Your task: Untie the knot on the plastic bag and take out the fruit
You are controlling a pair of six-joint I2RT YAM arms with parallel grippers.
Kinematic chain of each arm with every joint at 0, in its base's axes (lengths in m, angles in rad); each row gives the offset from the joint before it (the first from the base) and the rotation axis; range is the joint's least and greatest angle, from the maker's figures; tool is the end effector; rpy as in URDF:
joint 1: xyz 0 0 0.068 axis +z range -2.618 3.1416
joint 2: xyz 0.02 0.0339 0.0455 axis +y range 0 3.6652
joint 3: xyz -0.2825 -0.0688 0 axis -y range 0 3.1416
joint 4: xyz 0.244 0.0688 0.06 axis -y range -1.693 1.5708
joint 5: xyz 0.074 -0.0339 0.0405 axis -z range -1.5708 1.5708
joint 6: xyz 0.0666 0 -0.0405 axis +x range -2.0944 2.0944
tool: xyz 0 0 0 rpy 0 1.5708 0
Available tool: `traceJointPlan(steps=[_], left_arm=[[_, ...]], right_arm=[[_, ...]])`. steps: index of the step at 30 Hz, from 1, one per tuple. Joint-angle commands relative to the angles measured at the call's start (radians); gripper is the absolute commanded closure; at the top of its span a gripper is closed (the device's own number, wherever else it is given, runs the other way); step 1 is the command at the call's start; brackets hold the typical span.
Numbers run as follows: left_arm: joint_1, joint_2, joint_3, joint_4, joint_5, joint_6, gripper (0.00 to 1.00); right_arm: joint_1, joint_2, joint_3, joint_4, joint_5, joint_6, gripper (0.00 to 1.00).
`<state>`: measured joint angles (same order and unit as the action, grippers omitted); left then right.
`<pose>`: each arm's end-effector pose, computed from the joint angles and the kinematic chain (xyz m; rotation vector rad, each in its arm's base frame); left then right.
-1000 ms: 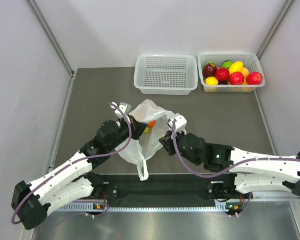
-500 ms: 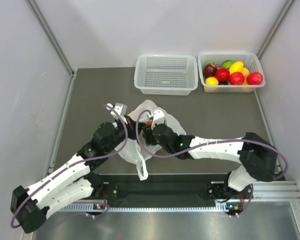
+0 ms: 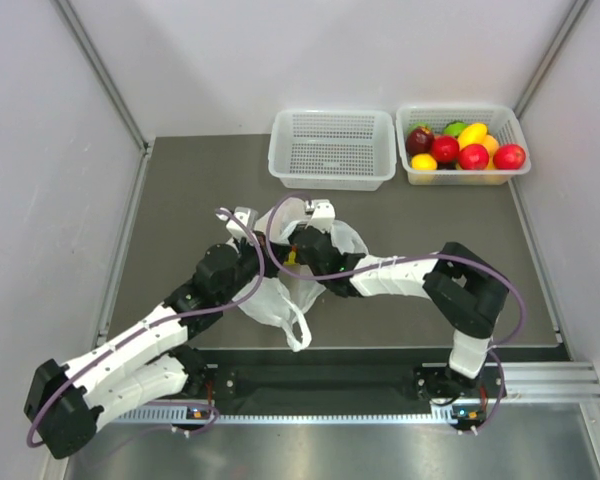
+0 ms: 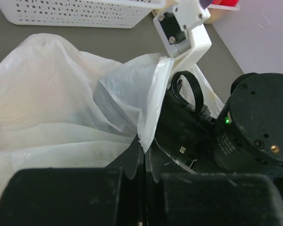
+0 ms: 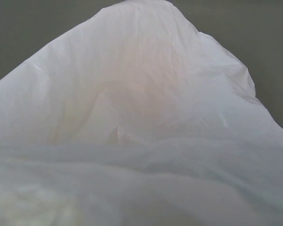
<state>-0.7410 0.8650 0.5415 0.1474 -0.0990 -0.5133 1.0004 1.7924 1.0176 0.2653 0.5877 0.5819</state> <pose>0.1707 -0.1472 0.2833 0.1316 1.8155 -0.8212 0.2532 0.3263 0.1981 -0.0674 2.0106 0.4052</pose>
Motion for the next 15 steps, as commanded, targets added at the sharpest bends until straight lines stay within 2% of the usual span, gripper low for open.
traceJointPlan(steps=[1,4,9,15], left_arm=[[-0.006,0.008,-0.028,0.099,0.065,-0.021,1.0],[-0.008,0.02,-0.043,0.115,0.061,-0.019,1.0],[-0.005,0.017,-0.069,0.116,0.042,-0.004,1.0],[-0.004,-0.014,-0.094,0.104,-0.001,0.013,1.0]], right_arm=[[-0.016,0.027,0.076,0.14,0.041,0.052,0.0],[-0.037,0.07,0.119,0.127,0.028,0.076,0.0],[-0.062,0.151,0.208,0.009,0.037,0.119,0.0],[-0.08,0.208,0.22,0.012,-0.012,0.139,0.02]])
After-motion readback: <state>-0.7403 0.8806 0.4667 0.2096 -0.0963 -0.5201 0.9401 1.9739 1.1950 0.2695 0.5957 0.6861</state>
